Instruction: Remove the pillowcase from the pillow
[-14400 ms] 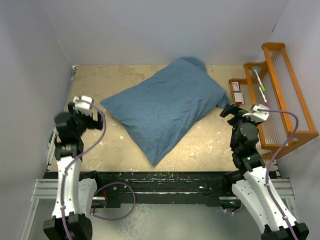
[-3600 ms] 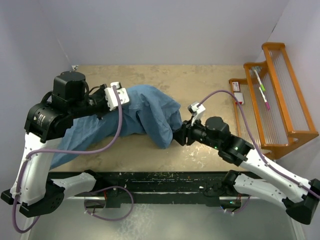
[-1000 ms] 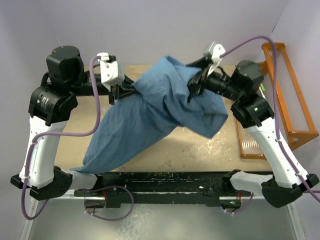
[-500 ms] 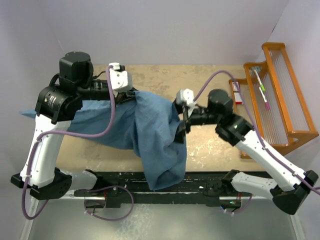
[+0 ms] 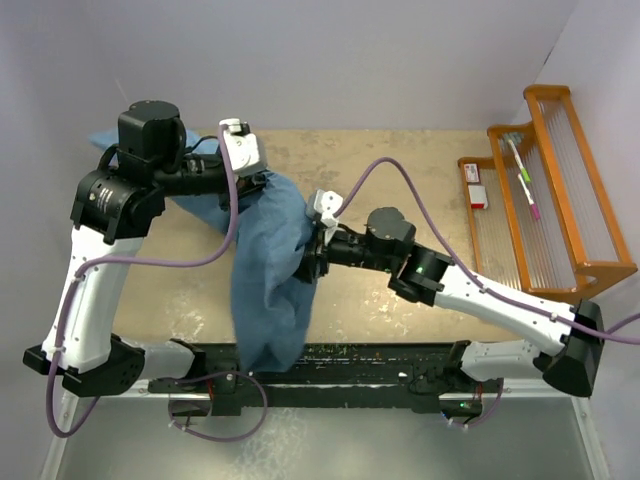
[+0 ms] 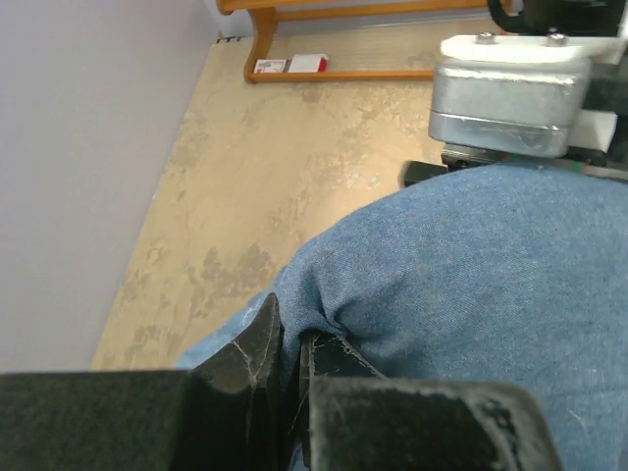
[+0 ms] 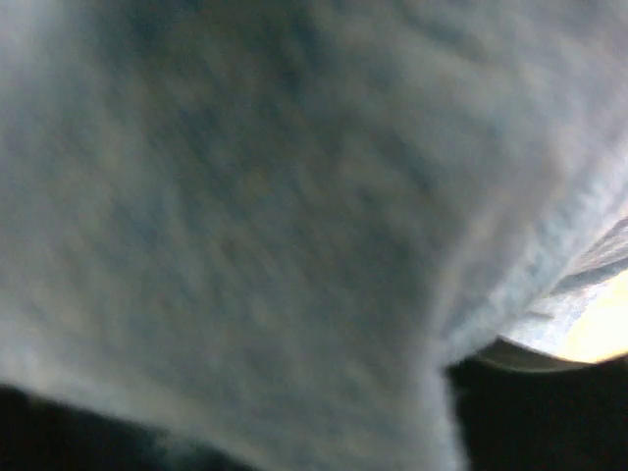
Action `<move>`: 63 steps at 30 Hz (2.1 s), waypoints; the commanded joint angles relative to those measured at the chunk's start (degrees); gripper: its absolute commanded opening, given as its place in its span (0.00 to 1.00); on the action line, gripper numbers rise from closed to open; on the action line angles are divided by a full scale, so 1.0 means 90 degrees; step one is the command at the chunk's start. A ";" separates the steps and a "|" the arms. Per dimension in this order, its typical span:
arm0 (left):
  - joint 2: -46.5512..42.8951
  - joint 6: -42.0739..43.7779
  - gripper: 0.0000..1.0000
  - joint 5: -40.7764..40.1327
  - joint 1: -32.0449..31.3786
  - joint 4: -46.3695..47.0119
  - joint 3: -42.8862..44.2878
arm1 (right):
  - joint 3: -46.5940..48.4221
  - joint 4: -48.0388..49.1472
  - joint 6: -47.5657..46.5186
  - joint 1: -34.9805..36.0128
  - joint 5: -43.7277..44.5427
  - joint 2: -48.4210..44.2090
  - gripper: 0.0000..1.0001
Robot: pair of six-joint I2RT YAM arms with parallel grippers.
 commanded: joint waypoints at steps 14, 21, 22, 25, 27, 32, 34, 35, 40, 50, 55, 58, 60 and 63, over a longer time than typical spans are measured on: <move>-0.0486 0.3059 0.82 -0.0751 -0.0070 -0.1638 0.2251 | 0.6097 -0.6019 0.0076 -0.0521 0.2959 0.1927 0.00; -0.0891 0.3156 0.86 -0.0686 -0.0070 -0.2013 0.1759 | 0.7552 -0.7080 -0.0306 -0.0518 0.2090 0.2735 0.00; -0.0876 0.3235 0.86 -0.0629 -0.0070 -0.2041 0.1751 | 0.7728 -0.7259 -0.0369 -0.0517 0.1599 0.2818 0.00; -0.0755 0.3582 0.86 -0.0619 -0.0070 -0.2233 0.1680 | 0.7767 -0.7436 -0.0377 -0.0449 0.0983 0.2941 0.00; -0.0814 0.4036 0.93 -0.0884 -0.0070 -0.2249 0.1228 | 0.7704 -0.7515 -0.0335 -0.0353 0.0544 0.3007 0.00; -0.1233 0.4596 0.94 -0.1165 -0.0070 -0.1731 0.0144 | 0.7505 -0.7679 -0.0312 -0.0026 0.0078 0.3090 0.00; -0.1233 0.4620 0.94 -0.1202 -0.0070 -0.1636 0.0107 | 0.7366 -0.7581 -0.0265 -0.0019 -0.0239 0.2988 0.00; -0.1267 0.4660 0.94 -0.1190 -0.0070 -0.1555 0.0081 | 0.7274 -0.7468 -0.0226 -0.0007 -0.0439 0.2934 0.00; -0.1705 0.4830 0.94 -0.1039 -0.0070 -0.0675 -0.0509 | 0.7408 -0.7264 -0.0147 0.0041 -0.1224 0.3008 0.00; -0.2037 0.5388 0.95 -0.1132 -0.0070 -0.0893 -0.0745 | 0.7833 -0.7137 -0.0198 0.0453 -0.1865 0.3277 0.00; -0.1907 0.5717 0.96 -0.1063 -0.0070 -0.1196 -0.0684 | 0.8448 -0.7550 -0.0262 0.1087 -0.1584 0.3873 0.00; -0.1895 0.5690 0.96 -0.0947 -0.0070 -0.1373 -0.0759 | 0.8518 -0.7635 -0.0230 0.1204 -0.1467 0.3983 0.00; -0.1906 0.5539 0.94 -0.0825 -0.0070 -0.1652 -0.0854 | 0.8469 -0.7573 -0.0228 0.1202 -0.1458 0.3917 0.00; -0.1917 0.5340 0.74 -0.0708 -0.0070 -0.2166 -0.1147 | 0.8402 -0.7338 -0.0182 0.1202 -0.1649 0.3781 0.00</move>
